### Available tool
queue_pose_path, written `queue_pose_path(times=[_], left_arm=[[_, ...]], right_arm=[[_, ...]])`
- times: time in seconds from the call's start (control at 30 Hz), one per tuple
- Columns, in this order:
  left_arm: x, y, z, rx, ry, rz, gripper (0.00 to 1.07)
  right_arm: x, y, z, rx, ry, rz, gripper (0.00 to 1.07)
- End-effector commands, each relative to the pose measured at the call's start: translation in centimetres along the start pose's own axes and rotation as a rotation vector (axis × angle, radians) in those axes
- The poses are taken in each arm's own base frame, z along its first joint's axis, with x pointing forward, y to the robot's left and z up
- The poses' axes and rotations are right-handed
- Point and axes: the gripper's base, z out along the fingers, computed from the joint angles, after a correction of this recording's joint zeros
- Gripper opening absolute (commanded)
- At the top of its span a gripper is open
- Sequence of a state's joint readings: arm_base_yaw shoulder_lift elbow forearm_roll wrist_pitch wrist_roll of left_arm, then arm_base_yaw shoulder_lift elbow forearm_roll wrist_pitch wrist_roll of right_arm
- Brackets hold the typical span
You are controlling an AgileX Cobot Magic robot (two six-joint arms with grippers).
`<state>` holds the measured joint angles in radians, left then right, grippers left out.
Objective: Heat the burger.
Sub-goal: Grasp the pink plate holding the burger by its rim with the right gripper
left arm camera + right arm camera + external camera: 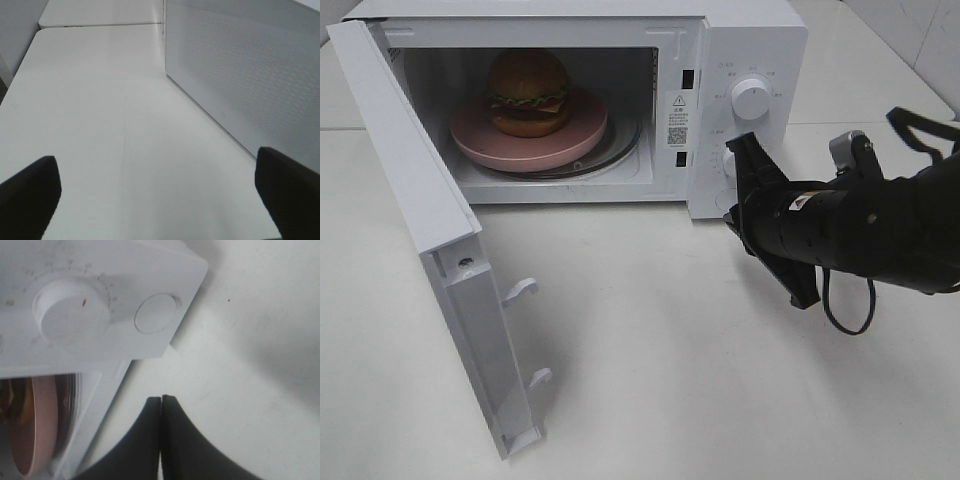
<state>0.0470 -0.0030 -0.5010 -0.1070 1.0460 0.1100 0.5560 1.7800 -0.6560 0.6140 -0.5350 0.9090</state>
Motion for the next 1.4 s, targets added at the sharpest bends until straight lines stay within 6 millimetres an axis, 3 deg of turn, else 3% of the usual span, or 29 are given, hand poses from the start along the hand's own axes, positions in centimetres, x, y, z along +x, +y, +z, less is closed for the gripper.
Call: queue_pose_path(times=[0.03, 0.4, 0.53, 0.57, 0.6, 0.67, 0.73, 0.77, 0.83, 0.87, 0.93, 0.97, 1.03, 1.13, 1.3, 1.4], left_arm=[[0.1, 0.0, -0.2, -0.007, -0.028, -0.004, 1.01], [0.1, 0.0, -0.2, -0.007, -0.028, -0.004, 1.01], [0.1, 0.0, -0.2, -0.007, -0.028, -0.004, 1.01], [0.1, 0.0, -0.2, -0.007, -0.028, -0.004, 1.01], [0.1, 0.0, -0.2, -0.007, -0.028, -0.004, 1.01], [0.1, 0.0, -0.2, -0.007, -0.028, -0.004, 1.01], [0.1, 0.0, -0.2, -0.007, -0.028, -0.004, 1.01], [0.1, 0.0, -0.2, -0.007, -0.028, -0.004, 1.01], [0.1, 0.0, -0.2, -0.007, -0.028, -0.004, 1.01], [0.1, 0.0, -0.2, -0.007, -0.028, -0.004, 1.01], [0.1, 0.0, -0.2, -0.007, -0.028, -0.004, 1.01], [0.1, 0.0, -0.2, -0.007, -0.028, -0.004, 1.01], [0.1, 0.0, -0.2, -0.007, -0.028, -0.004, 1.01], [0.1, 0.0, -0.2, -0.007, -0.028, -0.004, 1.01], [0.1, 0.0, -0.2, -0.007, -0.028, -0.004, 1.01], [0.1, 0.0, -0.2, -0.007, -0.028, -0.004, 1.01]], right_arm=[[-0.1, 0.5, -1.5, 0.042, 0.09, -0.182, 0.0], [-1.2, 1.3, -5.0, 0.147, 0.408, -0.646, 0.01], [-2.1, 2.4, -5.7, 0.192, 0.556, -0.867, 0.02], [-2.1, 2.4, -5.7, 0.192, 0.556, -0.867, 0.02], [-2.5, 3.0, -6.0, 0.205, 0.593, -0.994, 0.02], [-2.7, 3.3, -6.2, 0.21, 0.615, -1.053, 0.03], [-3.3, 4.6, -6.7, 0.211, 0.664, -1.236, 0.03], [-3.3, 4.6, -6.7, 0.211, 0.664, -1.236, 0.03], [-3.7, 5.8, -7.3, 0.188, 0.719, -1.433, 0.04], [-3.7, 5.8, -7.3, 0.188, 0.719, -1.433, 0.04], [-4.2, 7.1, -8.1, 0.11, 0.819, -1.734, 0.04], [-4.2, 7.1, -8.1, 0.11, 0.819, -1.734, 0.04], [-4.4, 8.0, -8.5, 0.028, 0.869, -1.952, 0.04], [-4.5, 8.2, -8.6, -0.005, 0.878, -2.029, 0.04], [-4.8, 8.7, -8.8, -0.219, 0.933, -2.492, 0.06], [-4.8, 8.7, -8.8, -0.237, 0.937, -2.523, 0.06]])
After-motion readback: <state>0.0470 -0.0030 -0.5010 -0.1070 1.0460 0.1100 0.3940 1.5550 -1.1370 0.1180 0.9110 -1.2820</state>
